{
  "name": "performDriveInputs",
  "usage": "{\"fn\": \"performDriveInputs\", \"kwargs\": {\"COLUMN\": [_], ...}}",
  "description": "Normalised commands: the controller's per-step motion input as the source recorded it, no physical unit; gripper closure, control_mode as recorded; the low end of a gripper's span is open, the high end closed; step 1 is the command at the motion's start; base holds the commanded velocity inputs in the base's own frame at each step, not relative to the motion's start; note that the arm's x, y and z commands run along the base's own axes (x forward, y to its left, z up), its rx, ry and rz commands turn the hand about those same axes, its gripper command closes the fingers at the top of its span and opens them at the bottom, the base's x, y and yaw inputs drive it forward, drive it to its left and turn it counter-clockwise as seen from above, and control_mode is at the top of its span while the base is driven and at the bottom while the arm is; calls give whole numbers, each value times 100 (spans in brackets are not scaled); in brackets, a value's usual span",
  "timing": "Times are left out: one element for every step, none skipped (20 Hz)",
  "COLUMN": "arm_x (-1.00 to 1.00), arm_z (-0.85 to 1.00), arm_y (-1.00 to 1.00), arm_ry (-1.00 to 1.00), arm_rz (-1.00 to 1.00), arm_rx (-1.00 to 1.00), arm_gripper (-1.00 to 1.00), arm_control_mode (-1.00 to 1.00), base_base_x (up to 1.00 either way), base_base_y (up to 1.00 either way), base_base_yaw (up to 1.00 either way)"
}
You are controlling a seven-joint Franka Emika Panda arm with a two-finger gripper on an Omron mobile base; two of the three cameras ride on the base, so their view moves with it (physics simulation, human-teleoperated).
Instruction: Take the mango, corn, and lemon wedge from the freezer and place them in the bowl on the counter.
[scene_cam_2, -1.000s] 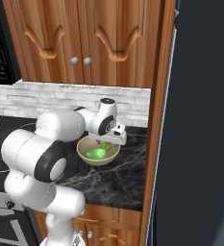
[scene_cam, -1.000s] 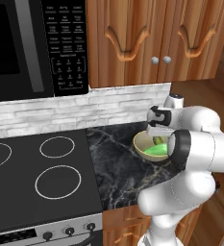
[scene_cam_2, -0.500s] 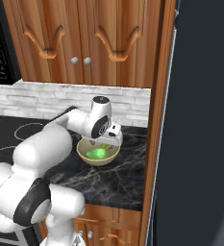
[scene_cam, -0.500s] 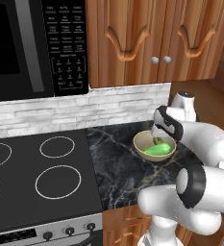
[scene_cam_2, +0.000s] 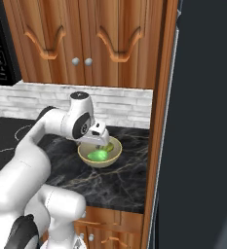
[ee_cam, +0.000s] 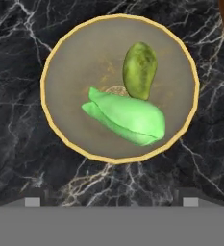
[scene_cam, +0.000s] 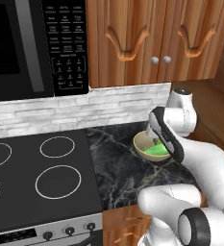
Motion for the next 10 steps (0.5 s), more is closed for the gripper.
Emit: {"fn": "performDriveInputs", "kwargs": {"arm_x": [-55,-59,-37,-42,-50,-48,-47,-62,-66,-66], "arm_z": [50,50,50,51,38,34,31,29,30,32], "arm_y": [7,0,0,0,0,10,11,4,10,19], "arm_ry": [0,0,0,0,0,0,0,-1,-2,-2], "arm_rz": [0,0,0,0,0,0,0,0,0,0], "arm_rx": [0,0,0,0,0,-1,-1,0,0,-1], "arm_gripper": [-100,-100,-100,-100,-100,-100,-100,-100,-100,-100], "arm_control_mode": [-100,-100,-100,-100,-100,-100,-100,-100,-100,-100], "base_base_x": [0,0,0,0,0,0,0,0,0,0], "base_base_y": [0,0,0,0,0,0,0,0,0,0], "base_base_yaw": [0,0,0,0,0,0,0,0,0,0]}}
